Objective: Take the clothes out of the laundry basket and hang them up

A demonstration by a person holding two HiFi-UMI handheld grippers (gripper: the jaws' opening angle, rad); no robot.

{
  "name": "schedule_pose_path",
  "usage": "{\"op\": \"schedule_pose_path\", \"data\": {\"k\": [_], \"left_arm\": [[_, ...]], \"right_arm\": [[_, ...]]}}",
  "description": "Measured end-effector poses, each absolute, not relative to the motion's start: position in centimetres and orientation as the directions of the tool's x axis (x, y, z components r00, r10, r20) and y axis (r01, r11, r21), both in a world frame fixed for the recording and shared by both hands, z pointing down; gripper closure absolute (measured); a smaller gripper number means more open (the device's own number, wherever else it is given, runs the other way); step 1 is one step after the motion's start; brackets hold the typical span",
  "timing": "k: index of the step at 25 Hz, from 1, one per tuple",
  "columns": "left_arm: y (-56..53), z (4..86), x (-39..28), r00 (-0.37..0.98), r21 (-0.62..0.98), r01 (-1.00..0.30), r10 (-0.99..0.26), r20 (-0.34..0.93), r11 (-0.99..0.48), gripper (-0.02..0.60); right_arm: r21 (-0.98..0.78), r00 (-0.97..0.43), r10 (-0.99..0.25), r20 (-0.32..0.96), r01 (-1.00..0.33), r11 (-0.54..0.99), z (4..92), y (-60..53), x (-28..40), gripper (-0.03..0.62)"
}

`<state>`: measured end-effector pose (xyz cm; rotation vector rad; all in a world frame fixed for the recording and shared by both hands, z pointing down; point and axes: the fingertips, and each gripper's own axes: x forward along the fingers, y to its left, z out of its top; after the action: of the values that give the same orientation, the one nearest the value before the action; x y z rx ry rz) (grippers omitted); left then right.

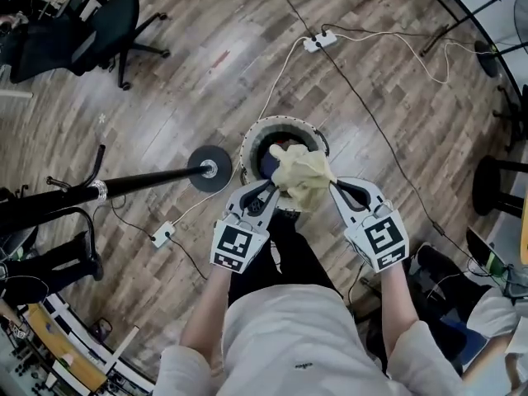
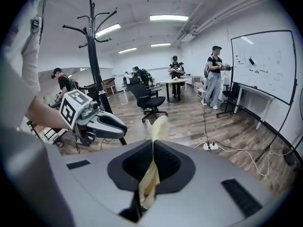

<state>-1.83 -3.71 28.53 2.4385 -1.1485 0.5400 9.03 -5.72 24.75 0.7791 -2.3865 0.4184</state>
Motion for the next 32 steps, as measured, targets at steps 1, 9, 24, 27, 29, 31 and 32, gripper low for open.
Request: {"op": "schedule_pose_path", "data": {"k": [1,9,24,27,29,31,32], "left_arm": [[-3.6,28.3,-1.9,0.588,0.173,-0.788,-0.640,0.495,-0.591,0.503],[-4.4,26.2,-1.7,0.593,0.099,-0.770,-0.649,0.476,-0.631,0.503],[-9.9,23.5,1.3,0.622,-0.081,-0.682,-0.635,0.459,-0.727,0.465],[-10.8,23.2,1.9,0.609,-0.121,-0.673,-0.640,0.469,-0.729,0.465],[-11.0,22.9,2.2,0.604,-0.141,-0.674,-0.651,0.459,-0.725,0.504],[-11.1,22.5,2.3,0.604,-0.146,-0.682,-0.664,0.440,-0.716,0.546],[-11.1,22.3,2.2,0.602,-0.148,-0.687,-0.671,0.433,-0.711,0.549]], "right_arm": [[-0.099,-0.663,-0.443,0.604,-0.613,0.784,23.5,-5.6,8.9,0.580],[0.040,-0.688,-0.535,0.489,-0.596,0.802,14.4,-5.9,9.5,0.581],[0.218,-0.708,-0.625,0.328,-0.587,0.779,3.5,-6.3,10.1,0.581],[0.231,-0.715,-0.628,0.308,-0.584,0.778,2.5,-5.9,10.2,0.582],[0.233,-0.713,-0.630,0.308,-0.586,0.776,2.3,-5.6,10.5,0.580],[0.235,-0.710,-0.634,0.307,-0.589,0.773,2.3,-5.5,10.8,0.580],[0.234,-0.710,-0.635,0.304,-0.591,0.772,2.4,-5.5,10.9,0.580]]}}
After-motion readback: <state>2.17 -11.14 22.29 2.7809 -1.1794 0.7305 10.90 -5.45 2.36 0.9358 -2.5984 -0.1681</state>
